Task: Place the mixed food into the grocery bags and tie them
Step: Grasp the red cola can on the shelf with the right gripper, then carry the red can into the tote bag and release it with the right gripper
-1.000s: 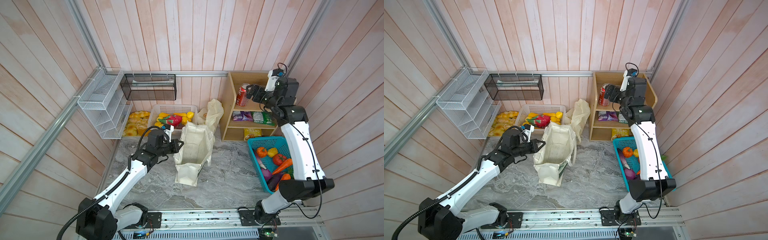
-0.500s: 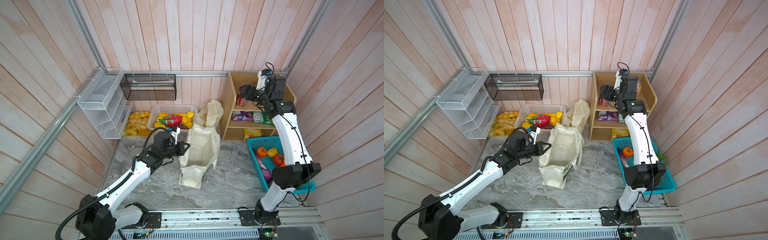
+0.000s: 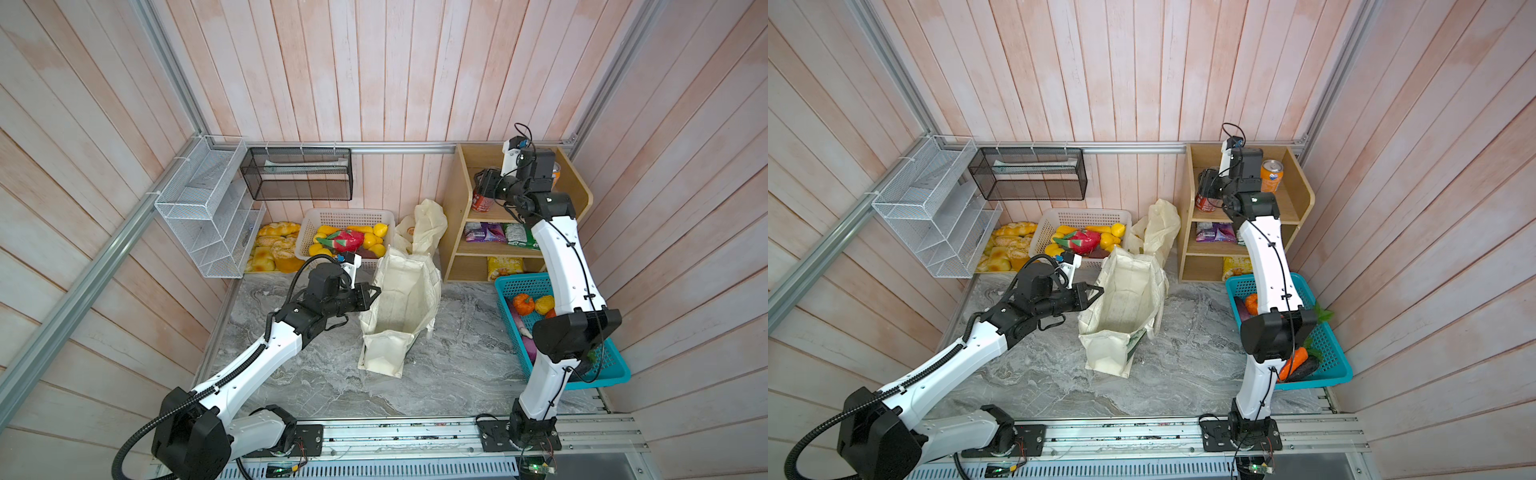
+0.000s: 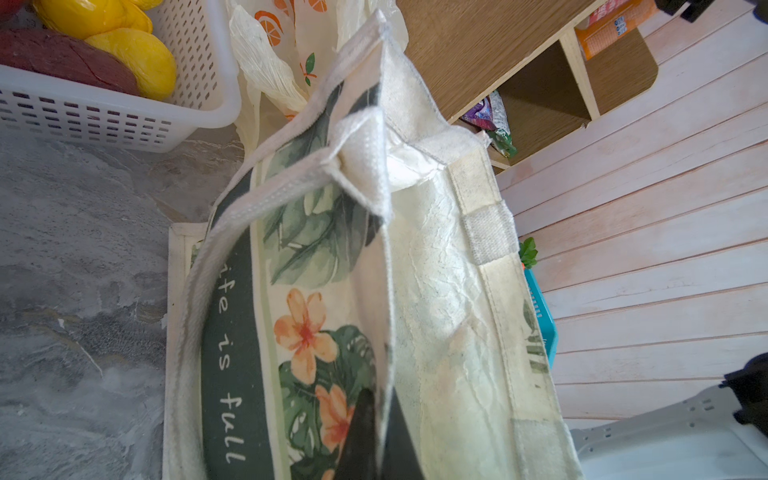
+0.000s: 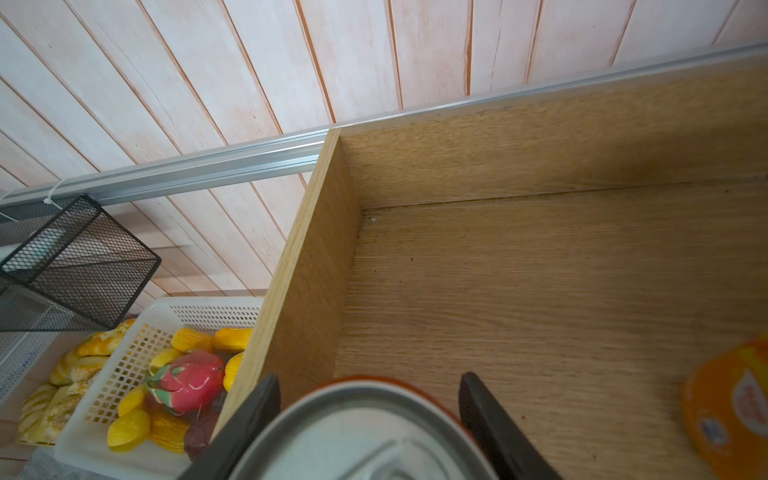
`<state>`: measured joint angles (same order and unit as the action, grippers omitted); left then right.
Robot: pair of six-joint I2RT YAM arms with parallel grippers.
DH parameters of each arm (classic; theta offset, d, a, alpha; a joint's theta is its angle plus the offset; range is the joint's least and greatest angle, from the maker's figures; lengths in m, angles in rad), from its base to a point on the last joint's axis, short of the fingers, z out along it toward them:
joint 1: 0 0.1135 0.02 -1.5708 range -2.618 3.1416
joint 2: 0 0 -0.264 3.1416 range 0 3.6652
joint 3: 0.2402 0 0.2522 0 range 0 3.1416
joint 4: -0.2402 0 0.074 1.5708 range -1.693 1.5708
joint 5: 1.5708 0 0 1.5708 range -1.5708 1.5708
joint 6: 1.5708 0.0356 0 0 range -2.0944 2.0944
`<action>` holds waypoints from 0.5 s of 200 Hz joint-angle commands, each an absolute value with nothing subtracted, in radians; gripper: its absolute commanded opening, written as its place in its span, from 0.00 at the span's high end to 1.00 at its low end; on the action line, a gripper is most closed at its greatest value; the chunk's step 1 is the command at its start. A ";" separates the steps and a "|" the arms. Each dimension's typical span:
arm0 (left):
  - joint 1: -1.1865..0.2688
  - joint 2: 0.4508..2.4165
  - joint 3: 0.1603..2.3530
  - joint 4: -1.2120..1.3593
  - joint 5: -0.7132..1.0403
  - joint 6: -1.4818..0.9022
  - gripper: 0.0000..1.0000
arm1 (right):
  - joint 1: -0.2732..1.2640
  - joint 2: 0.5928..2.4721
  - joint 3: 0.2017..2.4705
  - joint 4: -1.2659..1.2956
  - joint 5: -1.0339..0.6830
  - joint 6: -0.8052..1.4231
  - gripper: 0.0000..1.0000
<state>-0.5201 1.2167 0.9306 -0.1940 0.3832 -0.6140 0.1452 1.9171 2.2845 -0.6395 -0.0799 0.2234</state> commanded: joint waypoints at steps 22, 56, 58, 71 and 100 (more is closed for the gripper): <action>-0.529 1.231 0.917 -0.179 0.373 -0.609 1.00 | 0.149 1.882 2.310 -0.678 -0.084 0.209 0.84; -0.528 1.235 0.923 -0.196 0.362 -0.591 1.00 | 0.150 1.826 2.346 -0.693 -0.077 0.223 0.94; -0.529 1.235 0.923 -0.196 0.362 -0.590 1.00 | 0.149 1.820 2.347 -0.693 -0.079 0.225 0.95; -0.529 1.235 0.925 -0.198 0.359 -0.587 1.00 | 0.151 1.782 2.346 -0.689 -0.087 0.238 0.96; -0.529 1.231 0.925 -0.202 0.349 -0.581 1.00 | 0.204 1.693 2.333 -0.698 -0.092 0.243 0.99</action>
